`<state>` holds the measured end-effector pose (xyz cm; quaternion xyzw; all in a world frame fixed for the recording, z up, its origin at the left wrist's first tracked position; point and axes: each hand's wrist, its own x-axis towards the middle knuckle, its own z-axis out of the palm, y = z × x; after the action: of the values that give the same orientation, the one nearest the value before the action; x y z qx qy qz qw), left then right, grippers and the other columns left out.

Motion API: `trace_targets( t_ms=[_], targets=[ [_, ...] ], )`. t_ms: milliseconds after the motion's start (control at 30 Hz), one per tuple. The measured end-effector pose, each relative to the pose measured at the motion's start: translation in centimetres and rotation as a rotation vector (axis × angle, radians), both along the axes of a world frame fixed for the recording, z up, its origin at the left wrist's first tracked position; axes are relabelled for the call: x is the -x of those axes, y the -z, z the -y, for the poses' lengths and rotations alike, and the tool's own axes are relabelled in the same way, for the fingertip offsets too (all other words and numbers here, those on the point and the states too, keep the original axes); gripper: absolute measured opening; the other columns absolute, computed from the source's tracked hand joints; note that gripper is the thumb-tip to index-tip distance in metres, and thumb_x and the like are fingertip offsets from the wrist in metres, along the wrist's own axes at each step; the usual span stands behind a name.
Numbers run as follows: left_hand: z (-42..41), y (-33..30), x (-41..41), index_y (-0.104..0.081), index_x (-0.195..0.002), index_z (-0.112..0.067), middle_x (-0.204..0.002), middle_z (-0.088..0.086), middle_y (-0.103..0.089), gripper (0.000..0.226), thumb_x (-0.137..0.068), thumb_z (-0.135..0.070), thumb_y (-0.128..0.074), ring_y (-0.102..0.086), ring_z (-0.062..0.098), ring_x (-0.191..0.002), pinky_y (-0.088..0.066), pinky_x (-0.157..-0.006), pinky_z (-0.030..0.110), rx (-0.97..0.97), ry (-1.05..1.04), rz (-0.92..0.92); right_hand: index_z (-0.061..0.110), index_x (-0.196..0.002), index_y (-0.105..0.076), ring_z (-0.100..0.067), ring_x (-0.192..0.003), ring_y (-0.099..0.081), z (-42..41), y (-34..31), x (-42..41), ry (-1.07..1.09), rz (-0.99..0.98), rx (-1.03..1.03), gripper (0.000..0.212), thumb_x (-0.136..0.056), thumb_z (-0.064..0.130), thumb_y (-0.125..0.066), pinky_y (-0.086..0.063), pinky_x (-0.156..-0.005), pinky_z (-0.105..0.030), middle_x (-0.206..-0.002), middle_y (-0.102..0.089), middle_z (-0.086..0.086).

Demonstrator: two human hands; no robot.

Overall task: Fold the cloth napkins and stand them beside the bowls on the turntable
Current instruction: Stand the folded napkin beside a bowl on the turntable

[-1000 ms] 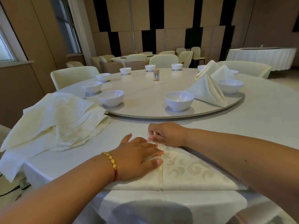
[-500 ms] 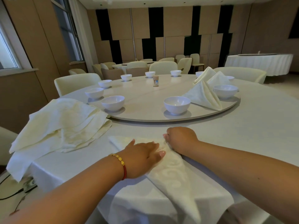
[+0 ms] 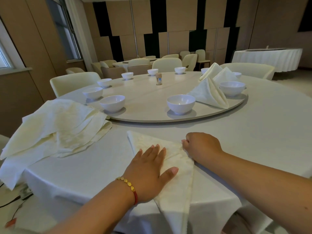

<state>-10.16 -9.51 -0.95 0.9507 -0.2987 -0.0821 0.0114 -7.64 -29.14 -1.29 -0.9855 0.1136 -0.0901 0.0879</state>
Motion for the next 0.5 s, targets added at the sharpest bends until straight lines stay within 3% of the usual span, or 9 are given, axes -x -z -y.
trace_targets(
  t_ms=[100, 200, 300, 400, 500],
  targets=[
    [0.1, 0.2, -0.1, 0.010, -0.152, -0.029, -0.159, -0.007, 0.015, 0.077, -0.089, -0.069, -0.009, 0.014, 0.010, -0.146, 0.008, -0.120, 0.035, -0.007, -0.002, 0.010, 0.018, -0.071, -0.040, -0.018, -0.075, -0.051, 0.0, -0.5, 0.5, 0.004, 0.061, 0.038, 0.034, -0.099, 0.038, -0.037, -0.031, -0.055, -0.028, -0.073, -0.049, 0.004],
    [0.1, 0.3, -0.2, 0.010, -0.152, -0.029, -0.159, -0.007, 0.015, 0.077, -0.089, -0.069, -0.010, 0.014, 0.011, -0.146, 0.009, -0.119, 0.034, -0.017, -0.004, 0.016, 0.020, -0.088, -0.049, -0.021, -0.095, -0.051, -0.1, -0.9, 1.0, -0.018, 0.312, 0.219, 0.022, -0.094, 0.041, -0.045, -0.035, -0.076, -0.032, -0.091, -0.052, 0.002],
    [0.1, 0.4, -0.3, 0.010, -0.151, -0.029, -0.160, -0.006, 0.015, 0.077, -0.089, -0.070, -0.010, 0.013, 0.012, -0.147, 0.008, -0.119, 0.036, -0.024, -0.003, 0.027, 0.018, -0.087, -0.057, -0.017, -0.087, -0.049, -0.7, -1.0, 1.9, -0.270, 0.554, 0.065, 0.029, -0.092, 0.045, -0.046, -0.037, -0.074, -0.028, -0.089, -0.054, 0.003],
    [0.1, 0.7, -0.3, 0.006, -0.152, -0.029, -0.161, -0.006, 0.010, 0.075, -0.091, -0.068, -0.012, 0.011, 0.011, -0.147, 0.006, -0.120, 0.036, 0.007, 0.017, 0.063, 0.022, -0.111, -0.060, -0.009, -0.105, -0.048, -1.6, -0.7, 3.1, -0.603, 0.386, -0.107, 0.058, -0.092, 0.063, -0.026, -0.031, -0.085, -0.012, -0.112, -0.058, 0.005],
    [0.0, 0.9, -0.4, 0.003, -0.153, -0.032, -0.161, -0.008, 0.007, 0.074, -0.091, -0.068, -0.014, 0.009, 0.009, -0.147, 0.002, -0.121, 0.038, 0.071, 0.039, 0.092, 0.027, -0.145, -0.037, -0.001, -0.137, -0.025, -2.0, -0.6, 3.6, -0.723, 0.082, -0.130, 0.072, -0.090, 0.070, -0.018, -0.012, -0.104, -0.009, -0.150, -0.035, 0.011]
  ],
)
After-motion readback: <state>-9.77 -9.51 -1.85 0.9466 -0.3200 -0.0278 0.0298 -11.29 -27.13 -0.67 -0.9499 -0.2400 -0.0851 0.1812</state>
